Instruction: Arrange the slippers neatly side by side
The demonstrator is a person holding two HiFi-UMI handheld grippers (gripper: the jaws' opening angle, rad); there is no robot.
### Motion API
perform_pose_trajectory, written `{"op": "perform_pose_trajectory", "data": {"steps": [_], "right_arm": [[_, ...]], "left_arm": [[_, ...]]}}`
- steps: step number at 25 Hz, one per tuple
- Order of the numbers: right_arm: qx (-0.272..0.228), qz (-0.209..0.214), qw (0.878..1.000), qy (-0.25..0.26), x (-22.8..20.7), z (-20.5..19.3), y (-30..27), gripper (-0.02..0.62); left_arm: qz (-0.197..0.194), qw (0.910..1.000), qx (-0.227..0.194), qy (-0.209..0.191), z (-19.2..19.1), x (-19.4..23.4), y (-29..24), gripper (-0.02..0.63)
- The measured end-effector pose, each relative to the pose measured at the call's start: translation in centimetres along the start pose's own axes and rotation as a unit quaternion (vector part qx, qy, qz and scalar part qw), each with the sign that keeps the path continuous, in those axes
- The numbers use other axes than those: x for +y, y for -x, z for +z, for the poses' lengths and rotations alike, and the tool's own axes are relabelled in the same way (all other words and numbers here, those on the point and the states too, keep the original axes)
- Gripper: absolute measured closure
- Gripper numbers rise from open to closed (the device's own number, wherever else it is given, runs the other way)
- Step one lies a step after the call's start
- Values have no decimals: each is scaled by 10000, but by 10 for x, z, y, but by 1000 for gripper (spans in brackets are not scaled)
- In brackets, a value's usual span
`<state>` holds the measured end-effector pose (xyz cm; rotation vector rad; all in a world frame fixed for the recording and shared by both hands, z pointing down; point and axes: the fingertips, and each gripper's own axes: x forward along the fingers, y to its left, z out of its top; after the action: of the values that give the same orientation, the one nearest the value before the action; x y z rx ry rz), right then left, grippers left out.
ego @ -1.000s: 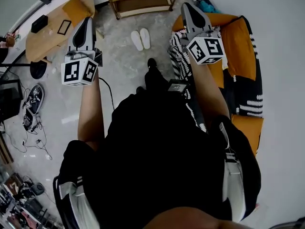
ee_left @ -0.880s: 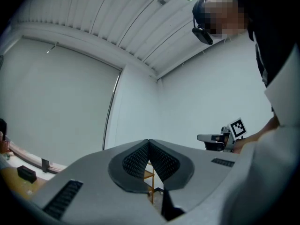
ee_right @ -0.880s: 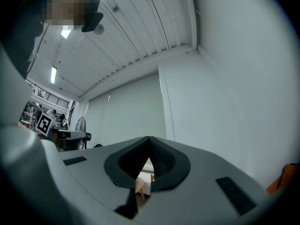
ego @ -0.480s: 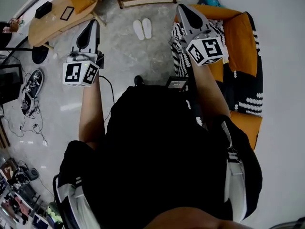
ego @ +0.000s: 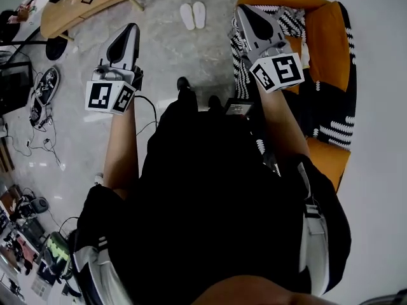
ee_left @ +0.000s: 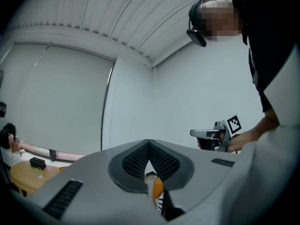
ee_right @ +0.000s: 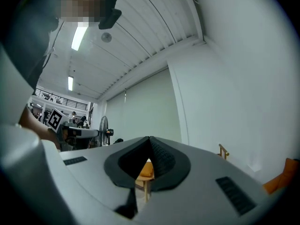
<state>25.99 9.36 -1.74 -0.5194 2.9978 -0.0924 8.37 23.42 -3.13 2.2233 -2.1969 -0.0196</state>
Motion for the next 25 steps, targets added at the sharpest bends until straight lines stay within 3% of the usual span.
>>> {"op": "perform_pose_trajectory", "data": {"steps": [5, 9, 17, 25], "right_arm": [[59, 128, 9999, -60, 17, -9, 16, 563], [367, -116, 9989, -286, 22, -29, 15, 565], [353, -244, 9990, -92, 46, -13, 1, 565], [399, -232, 9989, -84, 59, -15, -2, 565]], "left_arm": [[256, 9995, 131, 90, -14, -15, 21, 591], [378, 9991, -16, 208, -8, -13, 27, 591], [87, 9995, -290, 45, 11, 3, 27, 591], [365, 9989, -103, 284, -15, 21, 50, 590]]}}
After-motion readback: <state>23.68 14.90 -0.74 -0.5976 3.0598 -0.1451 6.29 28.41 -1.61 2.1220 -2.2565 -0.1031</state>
